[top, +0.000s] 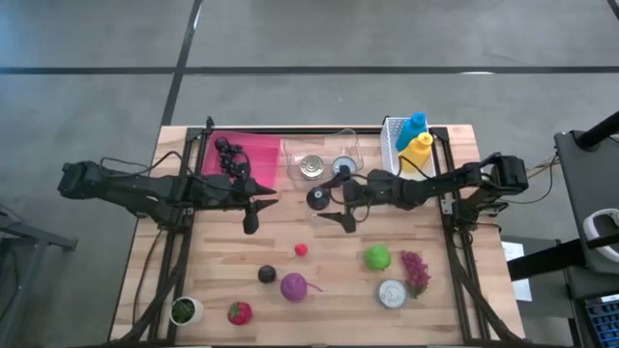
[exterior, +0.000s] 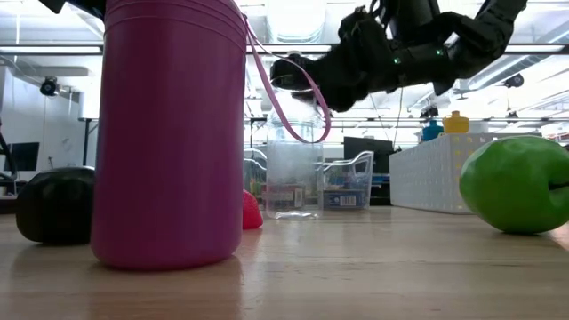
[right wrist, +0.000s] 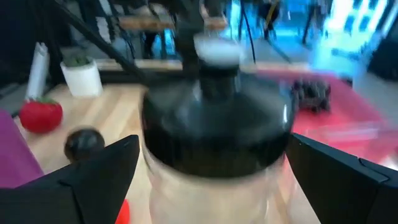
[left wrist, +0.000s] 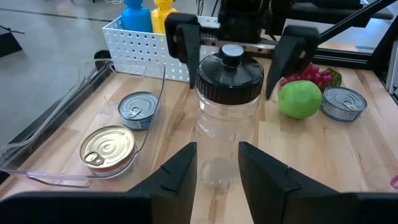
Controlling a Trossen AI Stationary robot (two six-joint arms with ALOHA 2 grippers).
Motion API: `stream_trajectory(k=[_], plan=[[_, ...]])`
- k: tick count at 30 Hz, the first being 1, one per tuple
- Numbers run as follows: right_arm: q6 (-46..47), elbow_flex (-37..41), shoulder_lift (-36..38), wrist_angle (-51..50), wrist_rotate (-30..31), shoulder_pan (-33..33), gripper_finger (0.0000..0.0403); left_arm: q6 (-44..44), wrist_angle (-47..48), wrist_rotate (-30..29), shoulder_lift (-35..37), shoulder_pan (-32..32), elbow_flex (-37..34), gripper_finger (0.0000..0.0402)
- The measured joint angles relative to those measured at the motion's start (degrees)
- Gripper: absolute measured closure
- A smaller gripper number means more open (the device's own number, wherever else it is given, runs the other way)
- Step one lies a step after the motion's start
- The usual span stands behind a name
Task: Pick & Place Food Item
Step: Put the black water bottle into the white bin
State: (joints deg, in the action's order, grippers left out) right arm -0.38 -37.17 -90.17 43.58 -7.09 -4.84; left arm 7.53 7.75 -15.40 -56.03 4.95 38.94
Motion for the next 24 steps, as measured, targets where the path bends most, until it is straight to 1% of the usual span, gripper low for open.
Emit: stream_trajectory(k=[2, 10, 16, 21, 24], plan=[[0.2, 0.0, -0.6, 1.7, -0.6, 0.0, 0.0003, 0.0, 0.0, 0.0, 0.0, 0.0, 0.0, 0.0277], [0.4, 0.0, -2.6, 1.8, -0.9, -0.3, 0.0003, 0.0, 0.0, 0.0, 0.0, 0.0, 0.0, 0.0279], [1.2, 0.0, -5.4, 6.0, -1.0, -1.6, 0.0003, 0.0, 0.0, 0.0, 0.0, 0.0, 0.0, 0.0279], [-0.9, 0.0, -5.1, 7.1, -2.6, -1.5, 0.0003, 0.0, 0.0, 0.0, 0.0, 0.0, 0.0, 0.0277], [0.1, 0.0, -5.3, 6.8, -2.6, -1.6, 0.0003, 0.0, 0.0, 0.0, 0.0, 0.0, 0.0, 0.0278]])
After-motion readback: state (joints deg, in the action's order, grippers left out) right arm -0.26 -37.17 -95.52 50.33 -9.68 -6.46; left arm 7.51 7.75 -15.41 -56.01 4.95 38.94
